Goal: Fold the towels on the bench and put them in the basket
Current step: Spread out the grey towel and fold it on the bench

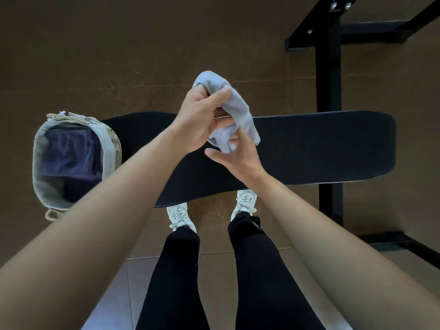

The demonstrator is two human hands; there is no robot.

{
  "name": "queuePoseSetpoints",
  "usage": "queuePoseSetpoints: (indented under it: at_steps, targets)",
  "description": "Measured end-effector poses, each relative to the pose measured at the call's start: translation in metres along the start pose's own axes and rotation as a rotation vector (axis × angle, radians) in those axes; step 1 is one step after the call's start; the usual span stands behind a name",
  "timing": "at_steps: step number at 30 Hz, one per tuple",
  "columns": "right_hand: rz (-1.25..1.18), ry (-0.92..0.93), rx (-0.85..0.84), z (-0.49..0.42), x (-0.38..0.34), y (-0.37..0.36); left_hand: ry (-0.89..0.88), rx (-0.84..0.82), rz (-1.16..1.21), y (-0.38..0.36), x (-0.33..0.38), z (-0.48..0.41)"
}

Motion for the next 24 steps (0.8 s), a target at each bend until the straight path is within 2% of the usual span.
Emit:
queuePoseSetpoints:
  at_steps: [4, 9, 14, 16, 18, 21, 23, 24]
  targets:
    - [0.085, -0.161, 0.303, -0.028, 0.003, 0.022, -0.022, 0.062, 0.244, -0.003, 0.019, 0.005]
    - [0.193, -0.182, 0.346, -0.065, 0.016, 0.056, -0.170, 0.182, 0.570, 0.020, 0.057, 0.006]
    - [0.257, -0.270, 0.569, -0.080, 0.010, 0.104, -0.282, 0.220, 0.750, 0.043, 0.091, 0.005]
    - [0.168, -0.318, 0.675, -0.082, 0.001, 0.125, -0.307, 0.264, 0.781, 0.052, 0.099, 0.001]
    - [-0.025, -0.322, 0.741, -0.083, -0.010, 0.141, -0.323, 0.312, 0.759, 0.058, 0.105, -0.001]
    - [-0.353, -0.300, 0.736, -0.076, -0.026, 0.155, -0.327, 0.395, 0.776, 0.071, 0.107, -0.001]
    - [-0.363, -0.228, 0.771, -0.068, -0.032, 0.163, -0.324, 0.460, 0.768, 0.082, 0.105, -0.003]
    - [-0.281, -0.185, 0.801, -0.061, -0.035, 0.166, -0.326, 0.496, 0.776, 0.090, 0.102, -0.005]
Point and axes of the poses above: each hand's wrist, its own z-axis away from the middle knuckle, its own y-axis out of the back of the hand, x = y × z, the point moved 5 cm from there along -z, towards the middle knuckle, and after that the axes turned 12 degrees about z, right-handed, at the moved point
